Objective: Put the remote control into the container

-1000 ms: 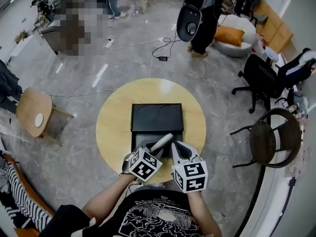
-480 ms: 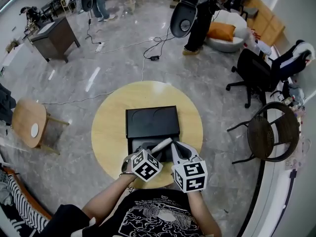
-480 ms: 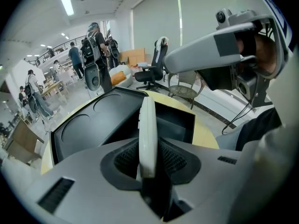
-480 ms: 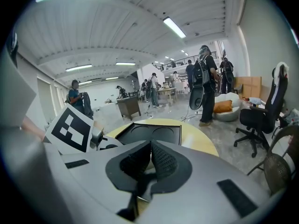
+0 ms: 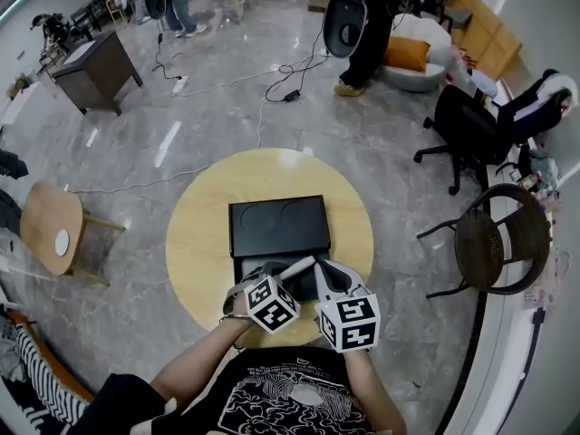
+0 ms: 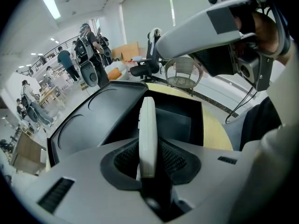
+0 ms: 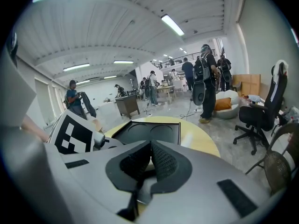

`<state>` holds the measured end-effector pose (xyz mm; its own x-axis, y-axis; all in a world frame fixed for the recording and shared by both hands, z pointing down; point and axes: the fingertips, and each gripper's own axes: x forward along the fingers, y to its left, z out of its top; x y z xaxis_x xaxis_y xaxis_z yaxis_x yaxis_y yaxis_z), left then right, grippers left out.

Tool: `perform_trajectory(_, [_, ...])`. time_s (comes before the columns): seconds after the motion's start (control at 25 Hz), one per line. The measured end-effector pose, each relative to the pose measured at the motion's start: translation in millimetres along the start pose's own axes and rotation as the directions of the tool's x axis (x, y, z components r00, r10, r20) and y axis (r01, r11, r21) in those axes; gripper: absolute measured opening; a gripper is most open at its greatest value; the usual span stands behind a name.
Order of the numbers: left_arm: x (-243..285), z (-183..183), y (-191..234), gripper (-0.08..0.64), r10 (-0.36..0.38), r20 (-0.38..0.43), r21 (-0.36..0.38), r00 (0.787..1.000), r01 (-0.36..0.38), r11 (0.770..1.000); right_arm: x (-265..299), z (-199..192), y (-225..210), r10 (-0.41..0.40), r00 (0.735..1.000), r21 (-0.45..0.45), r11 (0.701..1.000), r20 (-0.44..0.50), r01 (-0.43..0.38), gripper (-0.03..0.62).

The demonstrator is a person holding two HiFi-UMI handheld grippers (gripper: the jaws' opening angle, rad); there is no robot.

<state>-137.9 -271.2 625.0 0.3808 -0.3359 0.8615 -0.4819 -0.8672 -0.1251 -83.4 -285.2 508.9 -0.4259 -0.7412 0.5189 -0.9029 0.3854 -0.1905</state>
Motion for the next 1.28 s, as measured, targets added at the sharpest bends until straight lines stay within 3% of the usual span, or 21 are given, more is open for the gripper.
perform_trajectory(0.44, [6.6, 1.6, 2.8, 0.112, -0.006, -0.041, 0.049, 0.999, 0.008, 0.999, 5.5, 6.4, -8.3, 0.002, 1.0, 0.002, 1.0, -0.013, -0.002, 0.023])
perform_trajectory(0.92, [11.4, -0.5, -6.8, 0.118, -0.067, -0.02, 0.013, 0.998, 0.067, 0.998, 6.9, 3.9, -9.6, 0.007, 1.0, -0.008, 1.0, -0.008, -0.007, 0.023])
perform_trajectory(1.28, [-3.4, 10.9, -3.8, 0.152, -0.063, 0.035, -0.041, 0.997, 0.064, 0.997, 3.4, 10.0, -7.0, 0.025, 1.0, -0.015, 1.0, -0.004, -0.025, 0.023])
